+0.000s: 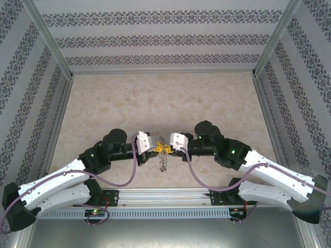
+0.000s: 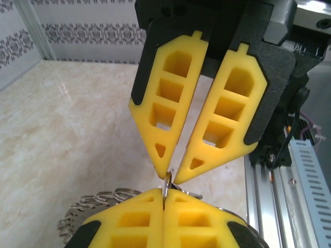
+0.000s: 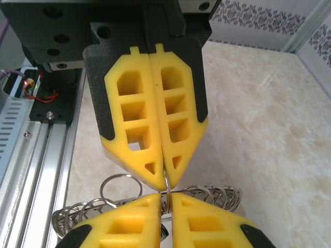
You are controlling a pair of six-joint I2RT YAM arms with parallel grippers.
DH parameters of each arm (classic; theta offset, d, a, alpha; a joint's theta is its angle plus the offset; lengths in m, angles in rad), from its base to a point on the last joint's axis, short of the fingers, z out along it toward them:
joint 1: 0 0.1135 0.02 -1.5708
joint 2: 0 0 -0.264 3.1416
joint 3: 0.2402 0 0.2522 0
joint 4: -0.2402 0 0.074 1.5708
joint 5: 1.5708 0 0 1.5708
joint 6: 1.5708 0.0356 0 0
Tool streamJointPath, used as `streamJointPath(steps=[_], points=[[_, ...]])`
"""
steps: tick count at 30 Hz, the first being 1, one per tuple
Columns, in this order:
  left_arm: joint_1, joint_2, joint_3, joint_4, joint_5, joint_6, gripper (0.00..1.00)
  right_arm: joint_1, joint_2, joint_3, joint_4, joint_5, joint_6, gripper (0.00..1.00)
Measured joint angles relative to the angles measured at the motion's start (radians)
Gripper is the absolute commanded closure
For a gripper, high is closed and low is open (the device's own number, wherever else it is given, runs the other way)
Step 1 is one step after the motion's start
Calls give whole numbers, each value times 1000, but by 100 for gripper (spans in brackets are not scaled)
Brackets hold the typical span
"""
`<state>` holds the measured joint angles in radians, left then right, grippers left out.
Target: Put the keys on the keyring
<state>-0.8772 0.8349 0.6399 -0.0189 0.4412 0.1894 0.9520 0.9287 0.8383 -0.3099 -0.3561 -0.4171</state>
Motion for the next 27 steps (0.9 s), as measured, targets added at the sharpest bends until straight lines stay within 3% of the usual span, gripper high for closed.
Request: streamJointPath(steps=[17, 23, 27], points=[[0, -40, -102, 220, 34, -80, 100, -5, -32, -53, 75, -44, 61, 79], [0, -40, -107, 238, 37, -86, 100, -24, -32, -60, 80, -54, 75, 96], [0, -43, -108, 238, 36, -86, 100, -34, -32, -60, 79, -74, 74, 100]])
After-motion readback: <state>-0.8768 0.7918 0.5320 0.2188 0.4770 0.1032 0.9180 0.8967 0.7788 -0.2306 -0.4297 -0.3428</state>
